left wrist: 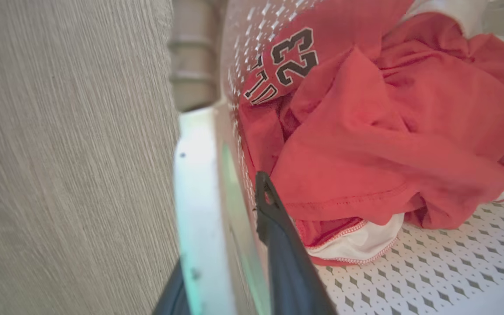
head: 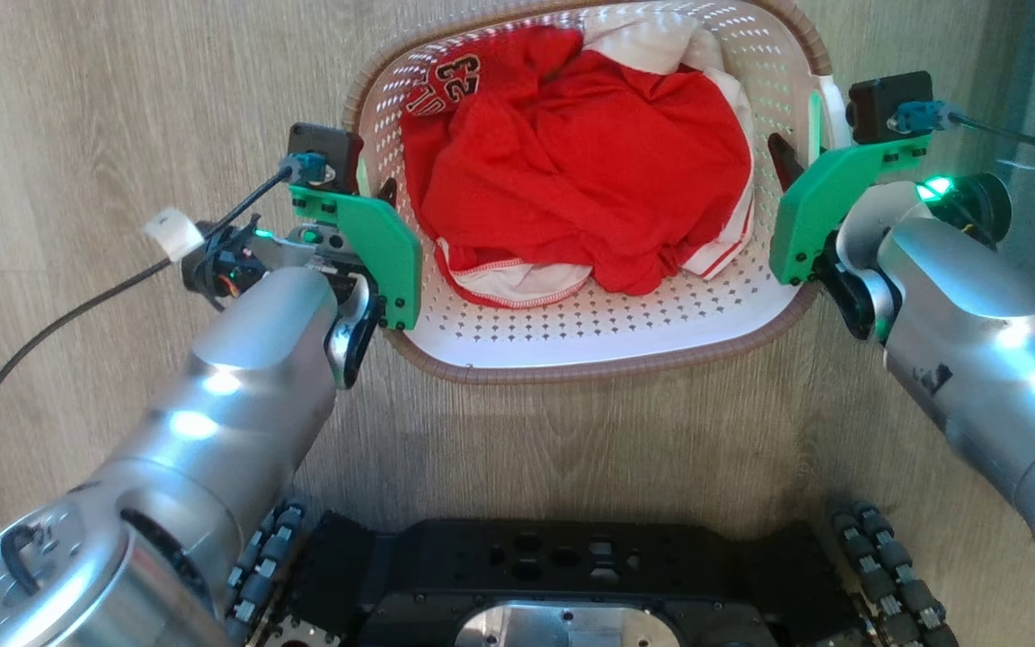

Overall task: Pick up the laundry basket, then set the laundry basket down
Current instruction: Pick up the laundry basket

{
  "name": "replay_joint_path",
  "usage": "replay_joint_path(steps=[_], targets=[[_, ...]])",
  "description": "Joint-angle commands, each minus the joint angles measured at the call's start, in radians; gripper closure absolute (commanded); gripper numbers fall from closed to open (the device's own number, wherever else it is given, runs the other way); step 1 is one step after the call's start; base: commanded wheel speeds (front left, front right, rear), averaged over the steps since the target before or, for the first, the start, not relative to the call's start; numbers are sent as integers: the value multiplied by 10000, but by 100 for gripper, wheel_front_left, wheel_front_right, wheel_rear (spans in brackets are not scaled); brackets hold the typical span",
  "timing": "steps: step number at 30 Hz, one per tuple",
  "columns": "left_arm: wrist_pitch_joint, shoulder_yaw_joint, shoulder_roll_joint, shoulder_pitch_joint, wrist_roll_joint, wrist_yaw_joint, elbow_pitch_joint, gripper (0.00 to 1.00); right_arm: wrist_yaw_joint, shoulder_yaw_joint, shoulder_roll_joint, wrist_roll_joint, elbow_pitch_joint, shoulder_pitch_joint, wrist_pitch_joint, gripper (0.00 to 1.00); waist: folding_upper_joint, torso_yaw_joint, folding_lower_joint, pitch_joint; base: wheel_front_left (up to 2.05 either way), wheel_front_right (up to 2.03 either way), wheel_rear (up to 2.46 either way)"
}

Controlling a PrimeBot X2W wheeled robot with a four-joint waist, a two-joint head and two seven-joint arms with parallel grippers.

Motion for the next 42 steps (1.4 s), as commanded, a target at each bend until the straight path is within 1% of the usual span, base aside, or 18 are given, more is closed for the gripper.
replay_joint_path(steps=[1,11,14,18,21,24,32,37,42], targets=[[-64,-144,185,77,22,-49,-86,100,71,262,28,17,-57,439,-150,100,-1,2,0,-7,0,0,0],[-300,-714,185,0,-398,-127,-22,100,71,718,0,438,113,446,-79,100,-1,-16,0,-271,0,0,0],[-322,-846,185,10,-428,-147,-9,100,71,727,42,619,209,490,49,100,-1,-33,0,-398,0,0,0],[-353,-1140,185,12,-295,-256,29,100,71,621,180,1143,372,629,474,100,-1,-76,0,-735,0,0,0],[-245,-1316,185,86,-110,-458,92,100,71,538,343,1518,523,760,855,100,-1,-156,0,-1057,0,0,0],[28,-1460,185,234,182,-788,216,100,71,506,596,1911,647,970,1343,100,-1,-275,0,-1556,0,0,0],[796,-1571,185,661,770,-1501,445,100,71,855,1106,2136,1151,1436,2322,100,-1,-560,0,-2751,0,0,0],[1274,-1590,185,989,933,-1698,506,100,71,1034,1393,2233,1717,1733,3092,100,-1,-650,0,-3590,0,0,0],[1756,-1600,185,1547,989,-1743,367,100,71,1264,1582,2226,1823,2007,3880,100,-1,-734,0,-4483,0,0,0]])
